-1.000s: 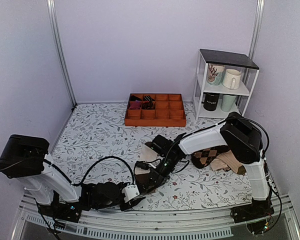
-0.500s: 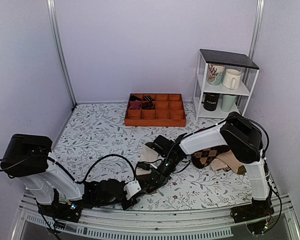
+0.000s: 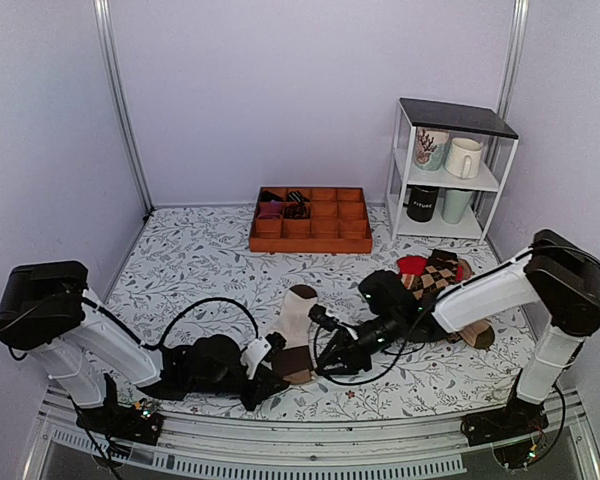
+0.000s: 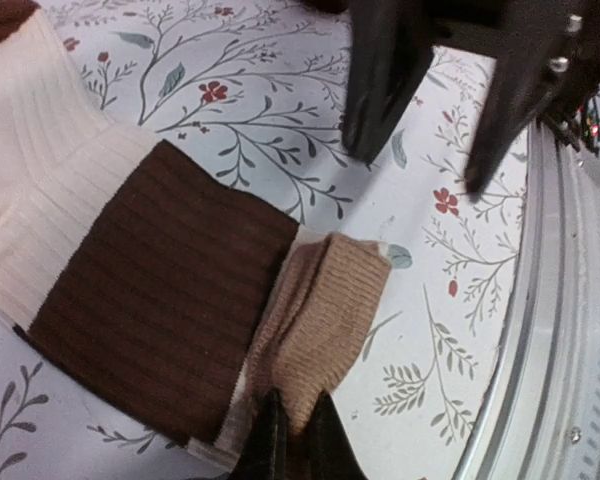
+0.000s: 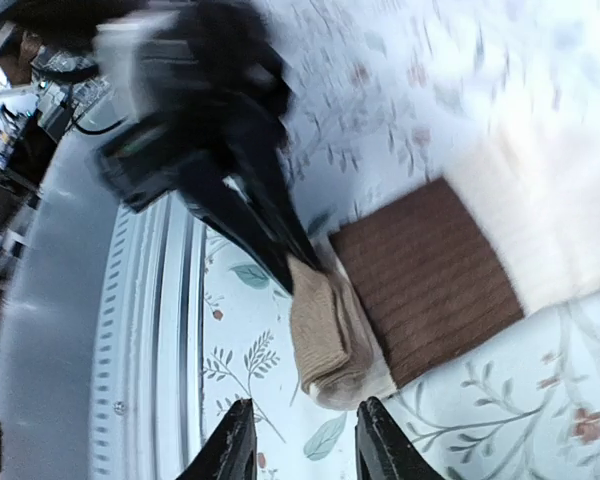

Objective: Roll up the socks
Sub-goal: Roll the sock at the center of the board.

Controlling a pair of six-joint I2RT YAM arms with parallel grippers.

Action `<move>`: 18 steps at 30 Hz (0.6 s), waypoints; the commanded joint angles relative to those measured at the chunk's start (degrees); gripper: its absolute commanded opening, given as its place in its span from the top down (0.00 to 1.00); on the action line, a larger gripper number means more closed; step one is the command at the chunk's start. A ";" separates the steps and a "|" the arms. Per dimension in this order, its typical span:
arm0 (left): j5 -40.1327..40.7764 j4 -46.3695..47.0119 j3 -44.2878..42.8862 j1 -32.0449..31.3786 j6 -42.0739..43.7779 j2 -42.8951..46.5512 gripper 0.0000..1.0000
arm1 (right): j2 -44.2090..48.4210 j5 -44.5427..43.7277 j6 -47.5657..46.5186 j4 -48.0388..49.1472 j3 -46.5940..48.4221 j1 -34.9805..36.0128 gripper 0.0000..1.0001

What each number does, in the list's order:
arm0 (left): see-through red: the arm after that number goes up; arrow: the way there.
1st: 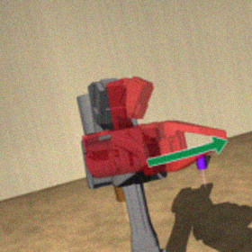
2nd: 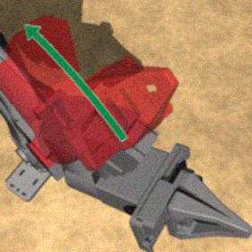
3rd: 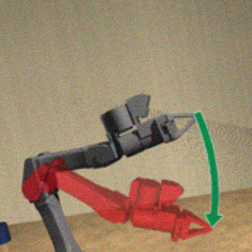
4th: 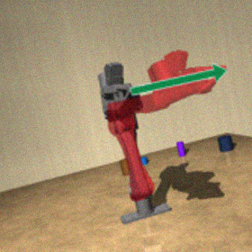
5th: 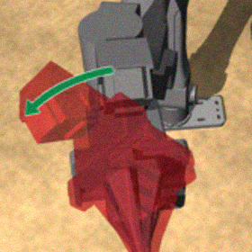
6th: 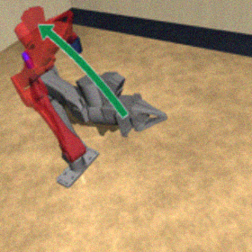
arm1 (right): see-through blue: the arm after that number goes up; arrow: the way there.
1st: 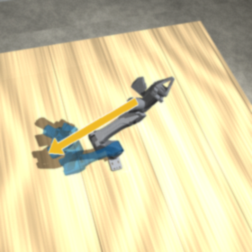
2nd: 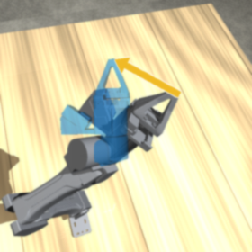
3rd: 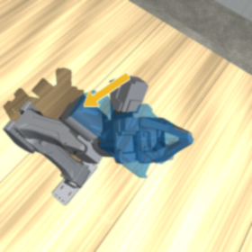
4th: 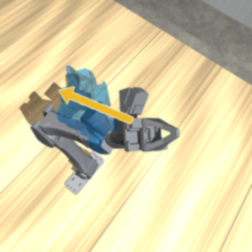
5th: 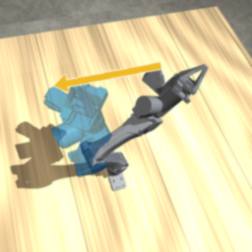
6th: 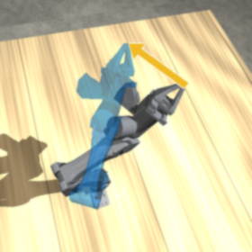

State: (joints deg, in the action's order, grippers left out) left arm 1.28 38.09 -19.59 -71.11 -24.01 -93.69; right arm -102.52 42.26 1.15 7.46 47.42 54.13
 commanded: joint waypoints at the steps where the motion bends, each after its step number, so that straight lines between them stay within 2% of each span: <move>1: -12.95 -14.72 2.40 2.41 -11.17 -2.64 1.00 | 8.45 -6.45 -15.31 30.41 -10.96 1.37 0.64; 3: -15.75 -14.89 2.62 3.01 -13.37 -3.59 1.00 | 8.08 -9.42 -23.29 32.18 -12.23 3.03 0.63; 8: -18.68 -14.52 2.48 3.31 -15.72 -7.19 1.00 | 4.37 -11.00 -33.20 27.16 -9.06 5.99 0.63; 13: -19.60 -12.81 2.54 3.26 -16.14 -9.08 1.00 | 0.67 -9.04 -37.24 21.16 -6.34 7.01 0.63; 18: -18.88 -12.33 3.50 3.28 -16.35 -8.47 1.00 | 0.69 -8.18 -35.80 18.55 -8.34 8.10 0.62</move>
State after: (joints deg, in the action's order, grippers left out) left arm -14.90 43.11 -20.16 -67.37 -39.05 -98.15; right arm -100.60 33.36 -33.30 29.08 40.10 61.04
